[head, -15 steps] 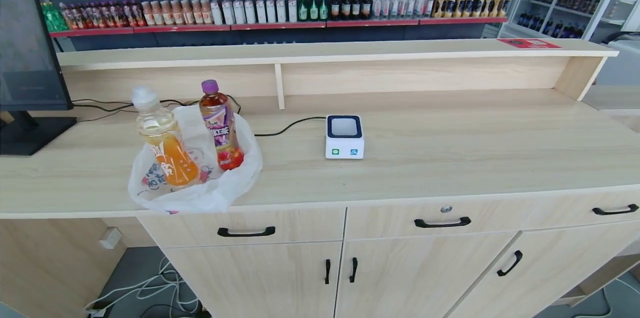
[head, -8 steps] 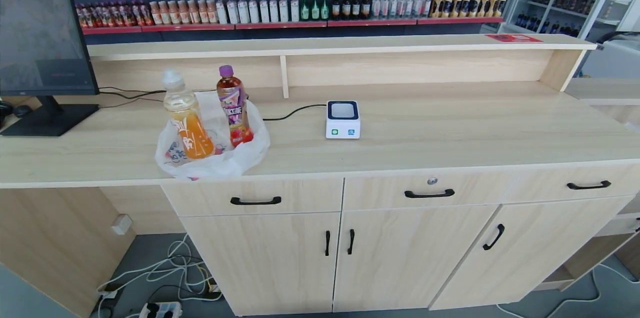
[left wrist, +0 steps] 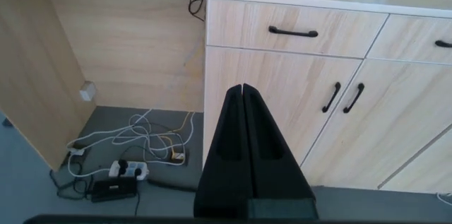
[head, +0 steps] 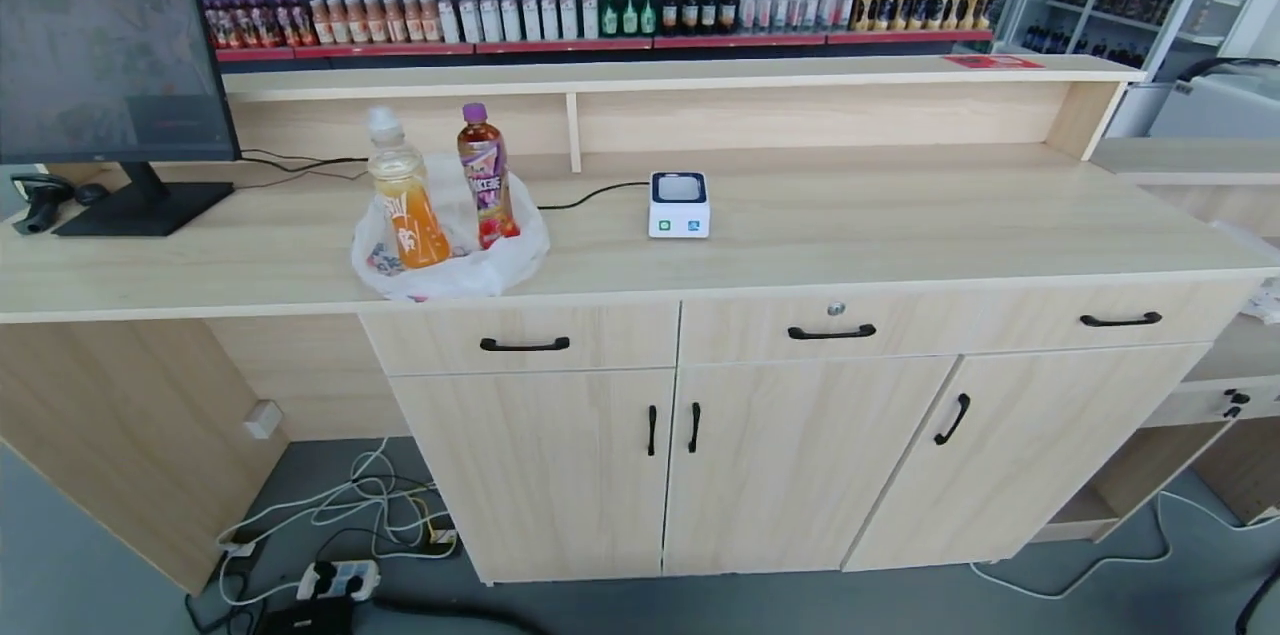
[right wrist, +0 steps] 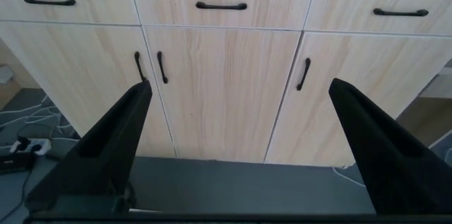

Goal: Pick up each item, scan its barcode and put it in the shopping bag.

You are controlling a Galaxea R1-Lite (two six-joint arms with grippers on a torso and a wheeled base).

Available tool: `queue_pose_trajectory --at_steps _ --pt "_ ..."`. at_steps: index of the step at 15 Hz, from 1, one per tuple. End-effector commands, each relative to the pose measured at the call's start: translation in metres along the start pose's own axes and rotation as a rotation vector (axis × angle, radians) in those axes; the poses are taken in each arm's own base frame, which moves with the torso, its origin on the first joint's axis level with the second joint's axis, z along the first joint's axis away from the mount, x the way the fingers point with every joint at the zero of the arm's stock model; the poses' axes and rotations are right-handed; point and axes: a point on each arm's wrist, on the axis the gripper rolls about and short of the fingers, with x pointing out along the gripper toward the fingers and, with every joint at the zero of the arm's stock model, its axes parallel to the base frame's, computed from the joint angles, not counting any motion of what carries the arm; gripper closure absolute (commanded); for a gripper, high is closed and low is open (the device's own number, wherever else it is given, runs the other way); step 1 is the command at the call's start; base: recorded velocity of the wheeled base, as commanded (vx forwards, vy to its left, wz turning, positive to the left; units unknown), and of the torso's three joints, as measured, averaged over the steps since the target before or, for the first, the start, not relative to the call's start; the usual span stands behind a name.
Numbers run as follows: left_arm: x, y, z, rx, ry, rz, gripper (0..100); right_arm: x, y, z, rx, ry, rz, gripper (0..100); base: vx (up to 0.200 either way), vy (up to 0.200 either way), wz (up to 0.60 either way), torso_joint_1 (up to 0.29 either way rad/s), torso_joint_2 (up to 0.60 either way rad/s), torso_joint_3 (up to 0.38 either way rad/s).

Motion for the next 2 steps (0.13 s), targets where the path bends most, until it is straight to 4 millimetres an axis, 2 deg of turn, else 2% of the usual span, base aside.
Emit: queue_pose_trajectory --at_steps 1,2 --pt "0.0000 0.0000 0.0000 0.001 0.000 0.001 100 0.0001 0.0000 -0.0001 0.000 0.002 0.001 0 0.000 0.000 0.00 0.000 0.00 0.000" --pt "0.0000 0.0000 0.0000 0.001 0.000 0.001 100 0.0000 0.0000 -0.0001 0.000 0.000 0.001 0 0.000 0.000 0.00 0.000 0.00 0.000"
